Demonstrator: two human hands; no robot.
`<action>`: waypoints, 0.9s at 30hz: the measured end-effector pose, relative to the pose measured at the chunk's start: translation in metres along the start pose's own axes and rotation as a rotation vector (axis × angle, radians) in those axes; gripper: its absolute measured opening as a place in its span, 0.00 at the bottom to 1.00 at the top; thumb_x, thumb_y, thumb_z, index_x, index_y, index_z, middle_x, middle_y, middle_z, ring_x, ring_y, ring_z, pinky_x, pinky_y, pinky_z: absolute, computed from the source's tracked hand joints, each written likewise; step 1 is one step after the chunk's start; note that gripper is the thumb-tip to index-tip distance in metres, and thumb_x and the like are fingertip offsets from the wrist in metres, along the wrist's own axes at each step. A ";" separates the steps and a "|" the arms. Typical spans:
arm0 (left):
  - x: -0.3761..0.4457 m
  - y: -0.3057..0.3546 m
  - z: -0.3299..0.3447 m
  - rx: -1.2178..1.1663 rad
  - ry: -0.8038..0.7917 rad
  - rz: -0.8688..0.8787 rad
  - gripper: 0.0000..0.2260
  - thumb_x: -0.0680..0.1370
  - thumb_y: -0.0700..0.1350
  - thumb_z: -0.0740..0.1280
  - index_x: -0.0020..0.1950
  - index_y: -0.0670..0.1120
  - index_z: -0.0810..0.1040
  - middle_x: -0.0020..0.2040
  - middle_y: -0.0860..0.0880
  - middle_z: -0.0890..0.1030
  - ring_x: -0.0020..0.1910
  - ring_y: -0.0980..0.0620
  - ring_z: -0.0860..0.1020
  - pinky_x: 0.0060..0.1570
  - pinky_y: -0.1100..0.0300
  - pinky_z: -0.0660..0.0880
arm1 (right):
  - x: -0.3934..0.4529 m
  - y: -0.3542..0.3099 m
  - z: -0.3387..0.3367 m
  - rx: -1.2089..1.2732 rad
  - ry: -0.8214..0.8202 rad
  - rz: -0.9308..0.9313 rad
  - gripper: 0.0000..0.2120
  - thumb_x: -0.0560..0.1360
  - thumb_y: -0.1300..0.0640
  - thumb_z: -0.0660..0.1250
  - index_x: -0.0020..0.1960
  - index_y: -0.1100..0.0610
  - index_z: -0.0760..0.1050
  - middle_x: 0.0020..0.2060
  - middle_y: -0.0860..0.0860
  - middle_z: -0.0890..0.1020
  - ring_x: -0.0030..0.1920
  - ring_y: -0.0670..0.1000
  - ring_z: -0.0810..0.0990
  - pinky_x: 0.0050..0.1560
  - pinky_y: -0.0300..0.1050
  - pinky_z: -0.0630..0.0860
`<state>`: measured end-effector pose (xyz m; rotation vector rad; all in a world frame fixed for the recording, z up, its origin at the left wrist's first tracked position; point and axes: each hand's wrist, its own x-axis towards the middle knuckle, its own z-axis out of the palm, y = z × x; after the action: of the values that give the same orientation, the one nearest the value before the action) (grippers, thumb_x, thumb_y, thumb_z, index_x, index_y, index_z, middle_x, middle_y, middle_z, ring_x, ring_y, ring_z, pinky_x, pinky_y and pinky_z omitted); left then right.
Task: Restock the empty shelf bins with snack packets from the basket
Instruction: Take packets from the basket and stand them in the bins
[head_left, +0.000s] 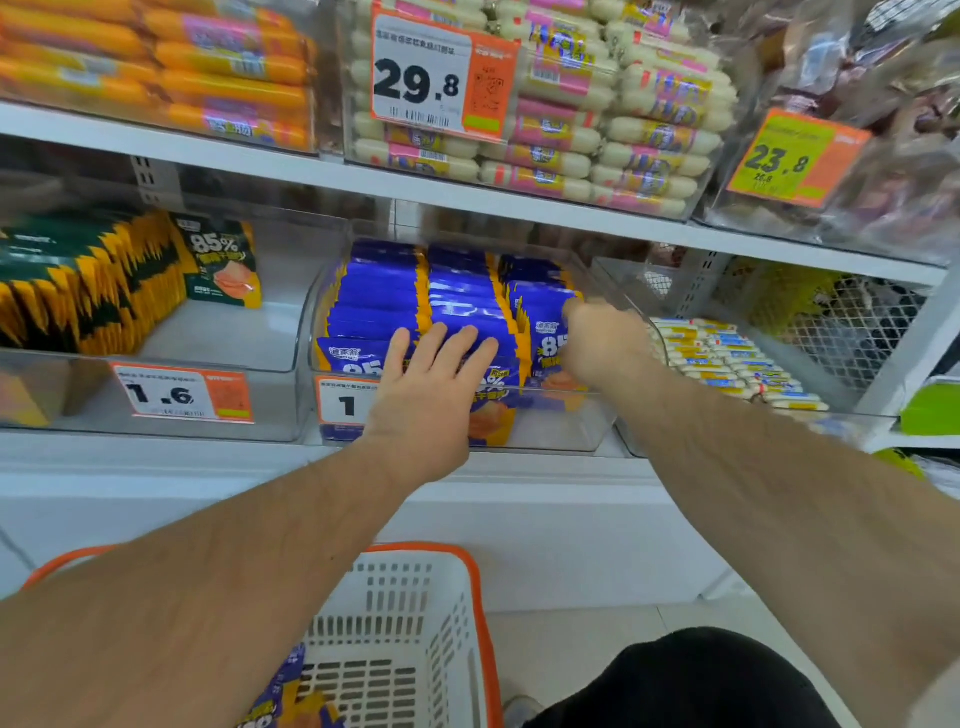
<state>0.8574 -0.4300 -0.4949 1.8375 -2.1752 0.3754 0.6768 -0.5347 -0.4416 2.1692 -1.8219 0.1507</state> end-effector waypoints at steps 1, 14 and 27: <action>0.000 -0.001 0.001 -0.003 0.004 -0.001 0.41 0.76 0.48 0.67 0.80 0.53 0.43 0.80 0.51 0.48 0.79 0.47 0.45 0.74 0.44 0.39 | 0.002 -0.001 0.004 -0.016 -0.004 -0.003 0.15 0.75 0.60 0.66 0.61 0.57 0.70 0.57 0.59 0.78 0.58 0.62 0.77 0.59 0.53 0.70; 0.001 -0.011 -0.020 -0.043 -0.041 0.063 0.38 0.77 0.54 0.65 0.80 0.52 0.46 0.80 0.52 0.49 0.79 0.49 0.46 0.74 0.44 0.38 | -0.022 -0.030 -0.020 0.351 0.283 0.012 0.16 0.75 0.59 0.66 0.62 0.57 0.74 0.61 0.56 0.74 0.56 0.63 0.77 0.54 0.54 0.74; -0.135 -0.144 0.013 -0.109 -0.205 -0.142 0.25 0.74 0.50 0.68 0.70 0.52 0.70 0.66 0.51 0.74 0.66 0.46 0.70 0.61 0.53 0.58 | -0.099 -0.228 0.045 0.816 0.284 -0.385 0.07 0.69 0.61 0.65 0.46 0.60 0.79 0.45 0.58 0.79 0.45 0.60 0.79 0.45 0.49 0.76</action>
<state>1.0208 -0.3346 -0.5529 2.0307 -2.1268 0.0396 0.8753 -0.4212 -0.5481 2.7644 -1.2580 1.2177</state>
